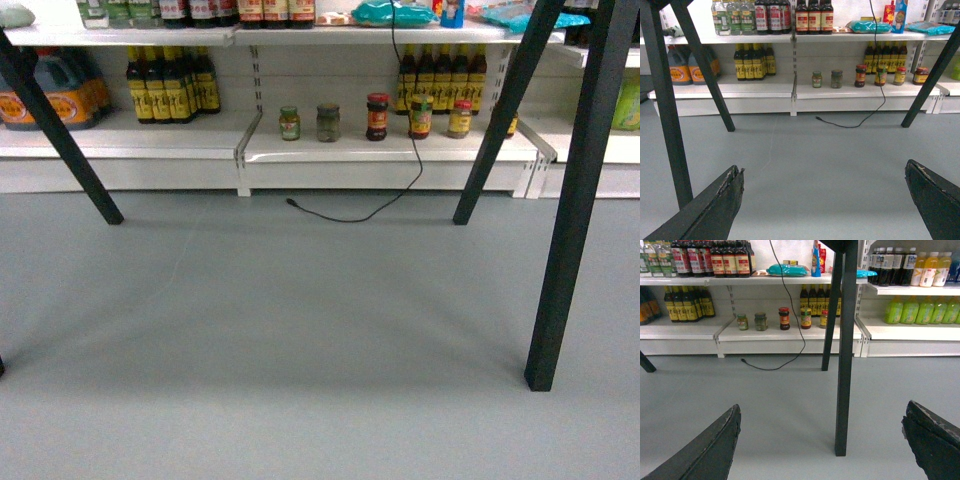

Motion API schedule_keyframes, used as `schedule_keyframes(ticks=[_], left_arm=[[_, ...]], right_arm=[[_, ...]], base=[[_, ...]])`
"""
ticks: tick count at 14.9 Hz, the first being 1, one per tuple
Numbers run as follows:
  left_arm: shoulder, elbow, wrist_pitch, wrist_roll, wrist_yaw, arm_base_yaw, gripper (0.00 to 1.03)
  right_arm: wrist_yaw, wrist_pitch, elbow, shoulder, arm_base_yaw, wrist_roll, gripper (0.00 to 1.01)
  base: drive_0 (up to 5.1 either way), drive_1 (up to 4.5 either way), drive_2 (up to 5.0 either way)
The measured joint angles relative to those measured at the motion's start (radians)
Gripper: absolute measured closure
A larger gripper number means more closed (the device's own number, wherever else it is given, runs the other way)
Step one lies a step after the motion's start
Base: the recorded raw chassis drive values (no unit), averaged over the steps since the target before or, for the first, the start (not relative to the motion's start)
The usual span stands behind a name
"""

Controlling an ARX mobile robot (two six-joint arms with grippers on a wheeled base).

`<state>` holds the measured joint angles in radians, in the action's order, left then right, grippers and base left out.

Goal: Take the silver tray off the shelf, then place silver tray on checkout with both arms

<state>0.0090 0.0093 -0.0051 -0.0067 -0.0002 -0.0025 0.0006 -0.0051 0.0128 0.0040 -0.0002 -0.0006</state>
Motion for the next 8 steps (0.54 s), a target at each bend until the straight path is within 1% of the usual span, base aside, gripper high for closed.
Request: schedule_keyframes(ticks=[8], left_arm=[[0.000,0.000,0.000,0.000,0.000,0.000,0.05]], right_arm=[[0.000,0.000,0.000,0.000,0.000,0.000,0.03]], base=[[0.0,0.00,0.0]])
